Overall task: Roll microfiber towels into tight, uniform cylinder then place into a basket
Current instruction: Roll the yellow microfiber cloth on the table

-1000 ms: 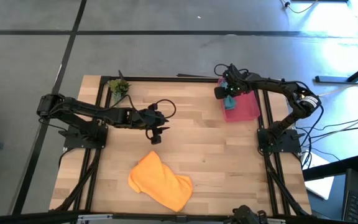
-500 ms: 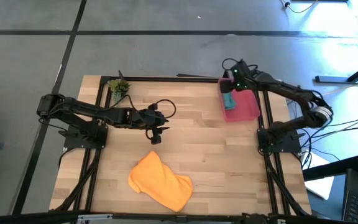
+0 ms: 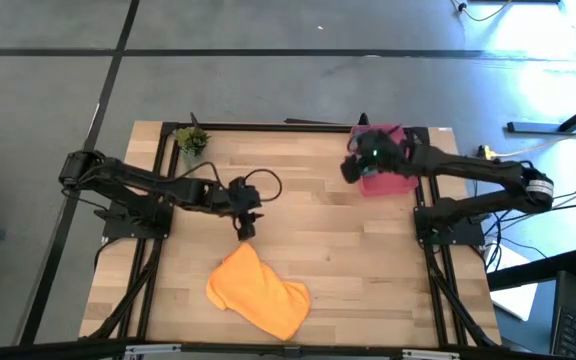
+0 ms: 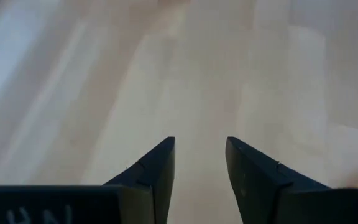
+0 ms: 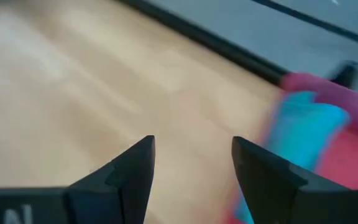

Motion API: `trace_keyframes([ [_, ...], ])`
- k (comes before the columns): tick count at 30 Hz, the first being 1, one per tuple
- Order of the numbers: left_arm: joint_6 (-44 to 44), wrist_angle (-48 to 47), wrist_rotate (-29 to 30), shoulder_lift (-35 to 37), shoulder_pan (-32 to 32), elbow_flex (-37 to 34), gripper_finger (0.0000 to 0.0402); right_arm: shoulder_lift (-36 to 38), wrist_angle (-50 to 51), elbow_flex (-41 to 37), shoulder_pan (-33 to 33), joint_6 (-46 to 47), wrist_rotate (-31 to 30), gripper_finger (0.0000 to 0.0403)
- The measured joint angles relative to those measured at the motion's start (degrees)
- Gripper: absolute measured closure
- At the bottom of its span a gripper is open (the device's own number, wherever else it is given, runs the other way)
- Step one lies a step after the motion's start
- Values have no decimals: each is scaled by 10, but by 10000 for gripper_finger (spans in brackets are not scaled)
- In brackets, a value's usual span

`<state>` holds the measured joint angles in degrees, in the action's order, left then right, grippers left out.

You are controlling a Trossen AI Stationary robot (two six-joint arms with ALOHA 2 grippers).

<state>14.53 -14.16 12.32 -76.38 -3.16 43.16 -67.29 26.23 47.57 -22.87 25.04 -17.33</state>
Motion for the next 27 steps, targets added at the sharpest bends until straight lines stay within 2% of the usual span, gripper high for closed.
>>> trace_keyframes([
  [9,211,-88,-61,0,-99,0,266,-4,-88,-1,179,-48,-7,189],
  [16,355,-122,-106,0,-142,0,266,-4,-98,-1,270,-59,-7,189],
  [21,393,-130,-106,-2,-131,0,266,-4,-113,-1,307,-60,-7,189],
  [27,394,-134,-105,-24,-117,0,266,-5,-120,-1,334,-61,-23,189],
])
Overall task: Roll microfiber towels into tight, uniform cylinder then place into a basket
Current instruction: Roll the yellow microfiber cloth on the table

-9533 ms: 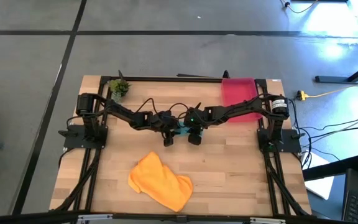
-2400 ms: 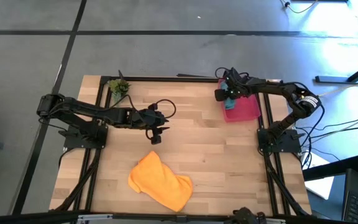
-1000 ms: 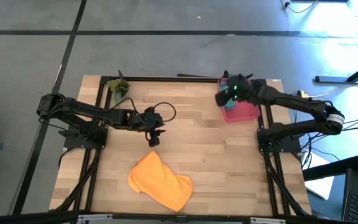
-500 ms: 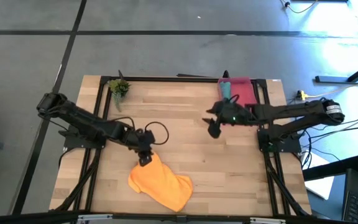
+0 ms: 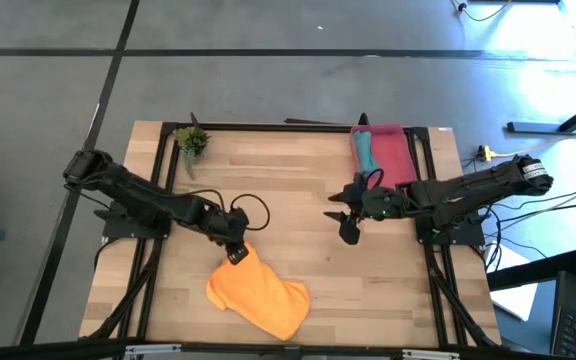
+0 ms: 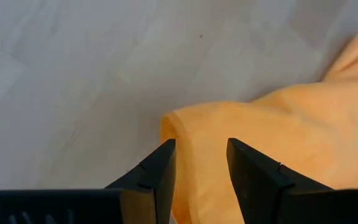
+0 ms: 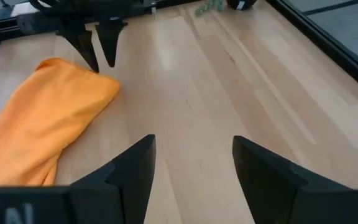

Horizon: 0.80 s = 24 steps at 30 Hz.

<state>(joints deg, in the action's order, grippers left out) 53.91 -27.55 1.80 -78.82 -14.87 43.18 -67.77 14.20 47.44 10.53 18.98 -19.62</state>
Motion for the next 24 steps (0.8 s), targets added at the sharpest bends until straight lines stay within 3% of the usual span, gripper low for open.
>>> trace_keyframes([
  [12,-4,18,-2,-72,0,0,266,0,-3,0,14,0,-5,189],
  [17,-18,47,-31,-81,0,0,266,0,-2,0,14,-2,-15,189],
  [24,-20,53,-21,-82,-2,0,280,0,1,0,14,-2,-33,189],
])
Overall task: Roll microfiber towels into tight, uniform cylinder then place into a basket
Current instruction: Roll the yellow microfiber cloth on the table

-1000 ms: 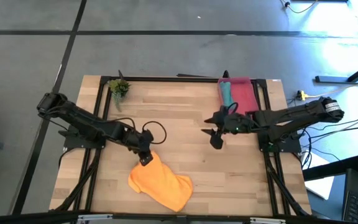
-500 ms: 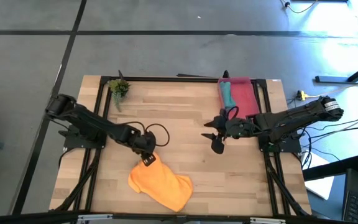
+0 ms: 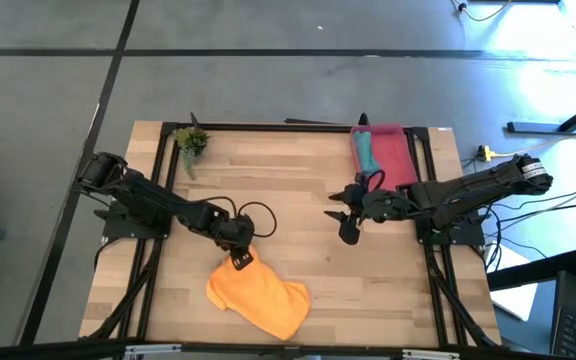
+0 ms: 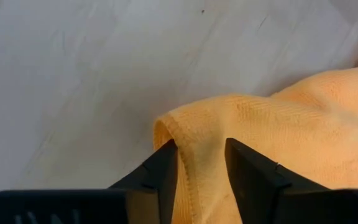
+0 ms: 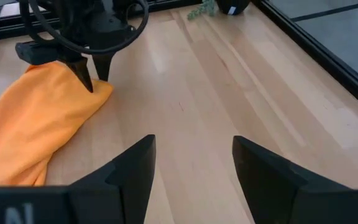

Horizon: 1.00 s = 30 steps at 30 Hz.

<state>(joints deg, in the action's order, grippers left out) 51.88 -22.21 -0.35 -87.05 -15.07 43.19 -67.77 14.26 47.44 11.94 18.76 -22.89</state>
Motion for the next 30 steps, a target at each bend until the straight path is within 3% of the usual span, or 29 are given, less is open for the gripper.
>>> trace_keyframes([
  [8,-18,2,33,0,-8,0,391,0,0,0,0,1,0,189],
  [21,-29,6,57,12,-21,-1,401,0,-1,0,0,2,0,189],
  [30,-44,2,86,84,-21,-1,401,0,0,0,0,2,0,189],
])
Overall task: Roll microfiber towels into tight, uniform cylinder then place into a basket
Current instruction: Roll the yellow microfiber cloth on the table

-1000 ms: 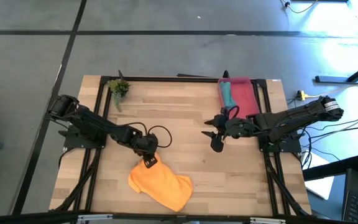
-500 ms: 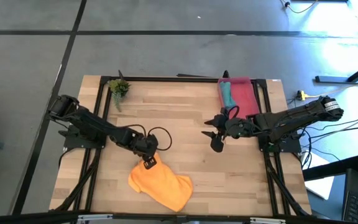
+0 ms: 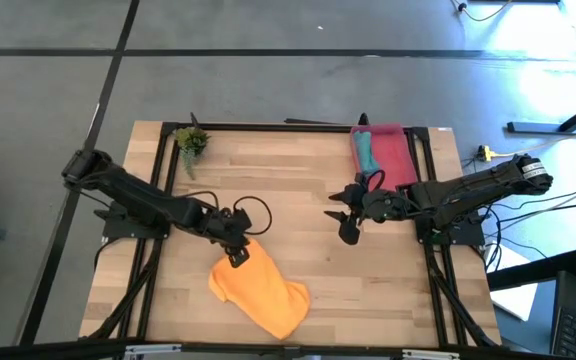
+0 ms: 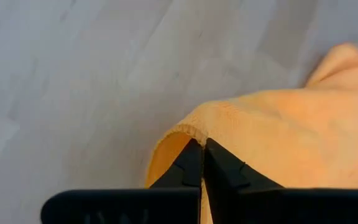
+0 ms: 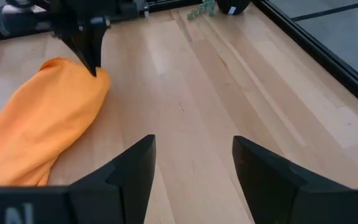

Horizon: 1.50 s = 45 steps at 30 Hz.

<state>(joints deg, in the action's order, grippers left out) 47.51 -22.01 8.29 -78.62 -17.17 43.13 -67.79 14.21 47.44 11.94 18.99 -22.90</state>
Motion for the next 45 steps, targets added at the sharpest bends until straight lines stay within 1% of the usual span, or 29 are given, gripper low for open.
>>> trace_keyframes([
  [12,-41,-35,77,110,1,0,401,0,1,0,0,0,0,189],
  [19,-73,-35,97,159,6,0,401,0,1,0,0,0,0,189],
  [24,-91,-35,99,182,18,0,401,-1,0,0,0,0,0,189],
  [29,-115,-45,99,189,26,0,401,-28,-44,0,0,-14,3,189],
  [31,-122,-57,99,189,28,0,401,-47,-60,0,0,-33,26,189],
  [37,-130,-66,95,190,35,0,401,-100,-151,0,0,-94,114,189],
  [39,-145,-66,82,191,35,0,402,-116,-175,0,0,-109,126,189],
  [42,-152,-65,71,191,34,0,402,-136,-191,0,-2,-123,125,189],
  [45,-196,-65,51,191,32,0,402,-158,-220,0,-11,-144,138,189],
])
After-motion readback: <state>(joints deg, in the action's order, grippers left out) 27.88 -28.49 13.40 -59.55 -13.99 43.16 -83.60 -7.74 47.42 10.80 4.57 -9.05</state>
